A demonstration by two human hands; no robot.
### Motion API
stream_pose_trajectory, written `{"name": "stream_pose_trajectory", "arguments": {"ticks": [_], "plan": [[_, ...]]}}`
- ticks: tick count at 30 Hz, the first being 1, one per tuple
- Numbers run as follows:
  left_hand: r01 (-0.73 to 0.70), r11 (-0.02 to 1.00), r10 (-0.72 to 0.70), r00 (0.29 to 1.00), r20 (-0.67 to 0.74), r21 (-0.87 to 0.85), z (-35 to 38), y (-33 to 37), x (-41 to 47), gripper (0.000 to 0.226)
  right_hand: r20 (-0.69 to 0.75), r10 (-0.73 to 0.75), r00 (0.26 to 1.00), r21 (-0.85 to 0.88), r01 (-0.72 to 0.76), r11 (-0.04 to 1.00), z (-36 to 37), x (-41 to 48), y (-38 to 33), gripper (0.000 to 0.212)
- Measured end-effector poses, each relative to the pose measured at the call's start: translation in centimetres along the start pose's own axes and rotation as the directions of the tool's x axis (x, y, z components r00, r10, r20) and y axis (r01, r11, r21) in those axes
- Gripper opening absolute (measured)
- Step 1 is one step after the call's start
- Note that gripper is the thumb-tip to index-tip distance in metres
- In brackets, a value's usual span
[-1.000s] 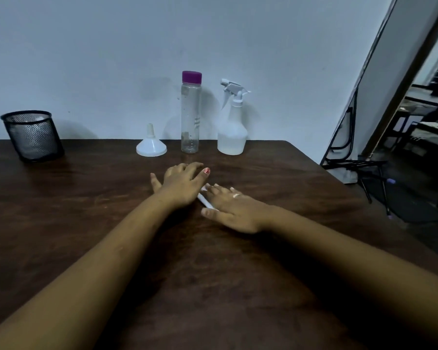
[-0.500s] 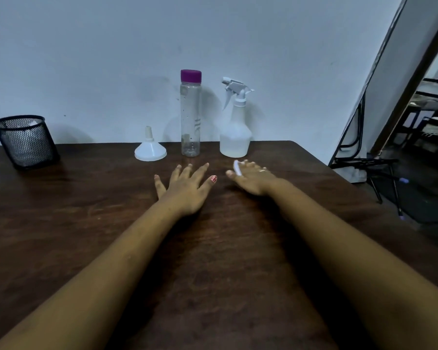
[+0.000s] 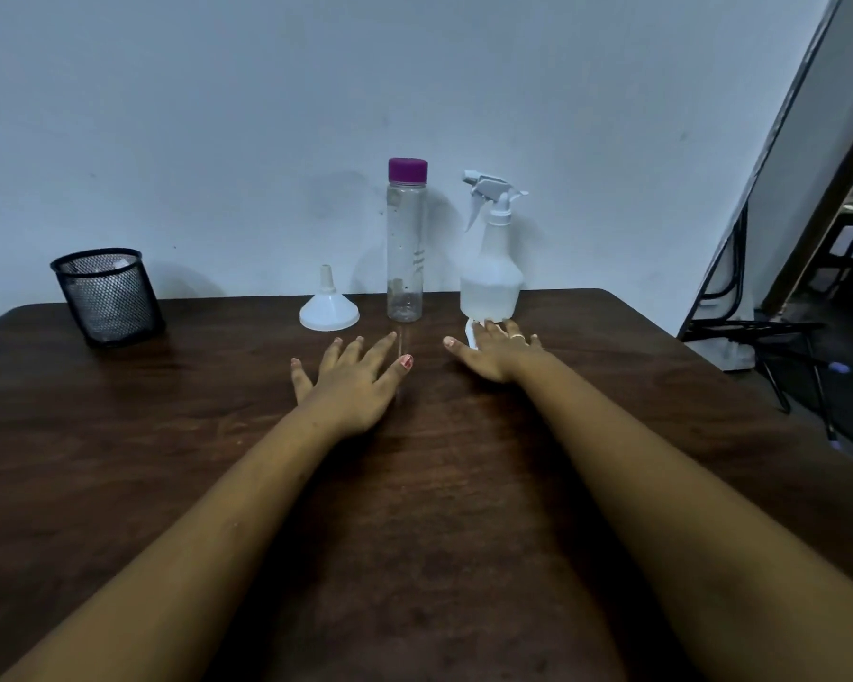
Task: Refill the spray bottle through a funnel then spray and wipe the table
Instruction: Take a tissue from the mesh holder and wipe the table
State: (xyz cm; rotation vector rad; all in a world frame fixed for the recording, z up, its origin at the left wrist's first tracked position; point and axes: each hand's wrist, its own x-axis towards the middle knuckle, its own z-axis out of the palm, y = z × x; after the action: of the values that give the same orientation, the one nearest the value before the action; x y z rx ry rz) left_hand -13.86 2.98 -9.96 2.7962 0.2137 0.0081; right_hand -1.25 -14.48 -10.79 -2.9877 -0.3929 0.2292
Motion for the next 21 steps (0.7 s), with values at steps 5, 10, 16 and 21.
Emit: {"name": "stream_pose_trajectory", "arguments": {"ticks": [5, 10, 16, 21], "plan": [[0.040, 0.999, -0.040, 0.999, -0.006, -0.007, -0.2, -1.4, 0.0, 0.055, 0.020, -0.094, 0.995, -0.022, 0.094, 0.995, 0.5, 0.2, -4.8, 0.083], [0.062, 0.996, -0.064, 0.998, -0.020, -0.062, -0.1, -2.0, -0.3, 0.052, 0.083, -0.354, 0.932, -0.067, 0.359, 0.931, 1.6, -2.8, -8.5, 0.064], [0.076, 0.995, -0.077, 0.997, -0.014, -0.063, -1.0, -2.7, -1.5, 0.053, 0.111, -0.504, 0.857, -0.025, 0.509, 0.860, 1.9, -7.6, -7.0, 0.069], [0.121, 0.989, -0.121, 0.993, 0.000, -0.080, -1.5, -4.2, -2.8, 0.054, 0.067, -0.252, 0.965, -0.036, 0.254, 0.966, 0.8, -5.1, -3.5, 0.072]]}}
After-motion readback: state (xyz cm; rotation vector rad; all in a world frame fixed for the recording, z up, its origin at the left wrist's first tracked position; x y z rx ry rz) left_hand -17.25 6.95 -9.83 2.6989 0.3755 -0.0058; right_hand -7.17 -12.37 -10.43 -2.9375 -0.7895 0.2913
